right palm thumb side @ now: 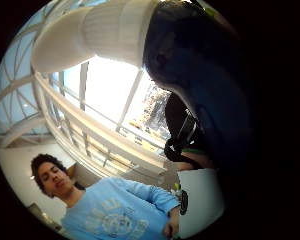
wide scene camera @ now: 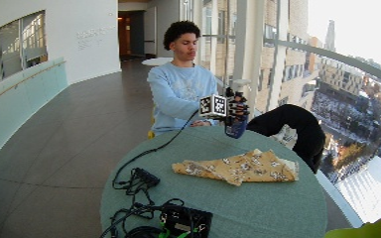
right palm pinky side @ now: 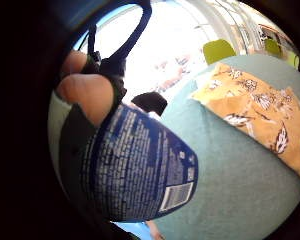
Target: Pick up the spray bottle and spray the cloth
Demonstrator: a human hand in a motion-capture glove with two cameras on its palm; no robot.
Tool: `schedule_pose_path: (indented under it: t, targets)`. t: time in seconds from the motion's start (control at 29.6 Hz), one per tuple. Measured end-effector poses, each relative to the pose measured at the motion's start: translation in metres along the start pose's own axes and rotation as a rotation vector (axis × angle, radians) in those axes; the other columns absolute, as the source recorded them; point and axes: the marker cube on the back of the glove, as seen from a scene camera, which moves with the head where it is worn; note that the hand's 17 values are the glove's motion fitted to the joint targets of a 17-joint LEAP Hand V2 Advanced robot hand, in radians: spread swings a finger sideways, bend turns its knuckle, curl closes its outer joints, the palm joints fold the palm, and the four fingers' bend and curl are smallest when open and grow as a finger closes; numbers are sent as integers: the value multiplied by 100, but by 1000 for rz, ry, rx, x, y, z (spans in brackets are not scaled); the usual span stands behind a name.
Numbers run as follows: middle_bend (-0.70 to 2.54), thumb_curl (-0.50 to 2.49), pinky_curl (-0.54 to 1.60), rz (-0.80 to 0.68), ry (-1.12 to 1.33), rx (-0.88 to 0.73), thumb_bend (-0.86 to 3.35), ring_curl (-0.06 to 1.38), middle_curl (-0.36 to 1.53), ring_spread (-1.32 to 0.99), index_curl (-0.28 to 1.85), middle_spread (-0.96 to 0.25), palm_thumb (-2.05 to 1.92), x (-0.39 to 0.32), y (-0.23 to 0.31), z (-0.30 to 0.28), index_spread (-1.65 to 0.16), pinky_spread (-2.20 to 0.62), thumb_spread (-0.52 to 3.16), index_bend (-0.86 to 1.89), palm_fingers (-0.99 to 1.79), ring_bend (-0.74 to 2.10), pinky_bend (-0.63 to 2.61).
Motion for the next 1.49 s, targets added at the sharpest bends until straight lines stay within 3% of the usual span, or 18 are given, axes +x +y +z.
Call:
schedule_pose_path:
  t: [0.51, 0.98, 1.18, 1.49]
  targets:
    - [24, 69, 36, -35, -49, -61, -3, 39, 48, -3, 25, -11, 94, 8, 0, 69, -29, 19, 72, 10, 92, 46, 22]
    - [25, 61, 36, -10, -49, -101, -5, 38, 48, -4, 26, -11, 82, 14, 4, 74, -29, 19, 88, 13, 93, 41, 20]
    - [19, 55, 38, -2, 32, -154, -5, 37, 46, -5, 29, -11, 73, 9, 14, 33, -30, 21, 96, 14, 76, 33, 23]
    - [19, 49, 36, 26, 261, -179, -3, 34, 44, -4, 30, -11, 69, 15, 69, -80, -32, 22, 102, 15, 78, 27, 20]
